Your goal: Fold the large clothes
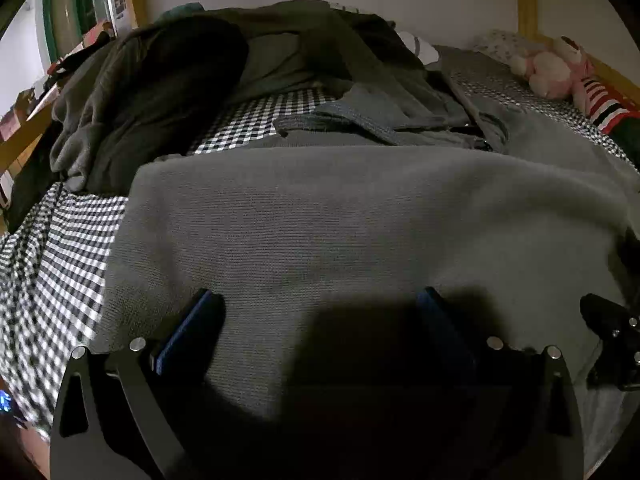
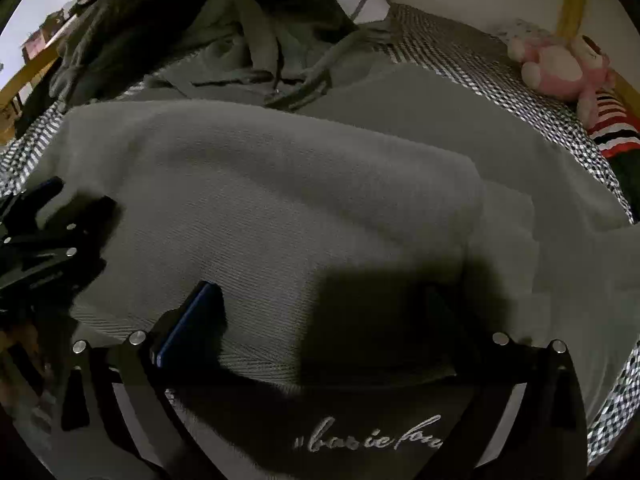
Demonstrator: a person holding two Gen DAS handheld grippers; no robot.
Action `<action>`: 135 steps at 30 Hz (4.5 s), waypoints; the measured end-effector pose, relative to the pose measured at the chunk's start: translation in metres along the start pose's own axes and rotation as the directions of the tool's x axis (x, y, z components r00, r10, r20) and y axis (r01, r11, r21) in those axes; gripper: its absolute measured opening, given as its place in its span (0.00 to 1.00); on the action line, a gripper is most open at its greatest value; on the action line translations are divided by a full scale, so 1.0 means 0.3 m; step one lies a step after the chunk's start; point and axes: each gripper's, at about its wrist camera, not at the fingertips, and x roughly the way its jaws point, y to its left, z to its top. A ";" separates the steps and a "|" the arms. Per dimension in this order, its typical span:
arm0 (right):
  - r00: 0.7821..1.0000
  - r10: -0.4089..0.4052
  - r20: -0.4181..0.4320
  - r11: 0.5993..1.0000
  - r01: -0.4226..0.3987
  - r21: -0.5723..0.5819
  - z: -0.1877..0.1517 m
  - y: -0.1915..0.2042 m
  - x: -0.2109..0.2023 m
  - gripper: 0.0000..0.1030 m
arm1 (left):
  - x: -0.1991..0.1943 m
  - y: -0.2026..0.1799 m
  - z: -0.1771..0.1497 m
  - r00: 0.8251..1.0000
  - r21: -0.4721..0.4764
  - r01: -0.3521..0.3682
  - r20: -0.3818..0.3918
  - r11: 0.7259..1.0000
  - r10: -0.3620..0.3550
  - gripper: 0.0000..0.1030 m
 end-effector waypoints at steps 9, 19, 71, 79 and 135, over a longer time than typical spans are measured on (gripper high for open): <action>0.995 0.085 0.052 0.996 -0.087 0.036 -0.021 -0.077 -0.154 0.97 | -0.124 -0.167 0.070 0.993 -0.041 0.111 -0.021 0.993 -0.112 0.95; 0.997 -0.008 0.073 0.980 -0.006 0.198 -0.108 -0.447 -0.292 0.97 | -0.193 -0.469 0.141 0.971 -0.017 0.239 -0.002 0.971 -0.239 0.95; 0.935 -0.194 0.297 0.785 -0.034 0.618 -0.144 -1.575 -0.495 0.10 | -0.170 -1.565 0.153 0.801 0.380 0.596 -0.215 0.707 -0.559 0.95; 0.910 -0.257 0.325 0.949 0.173 0.265 -0.044 -1.181 -0.474 0.09 | -0.141 -1.142 0.424 0.715 -0.044 0.691 -0.103 0.721 -0.691 0.95; 0.801 -0.183 0.570 0.734 0.497 -0.464 -0.204 0.424 -0.285 0.09 | -0.232 -0.186 0.444 0.848 0.096 0.523 -0.162 0.847 -0.505 0.17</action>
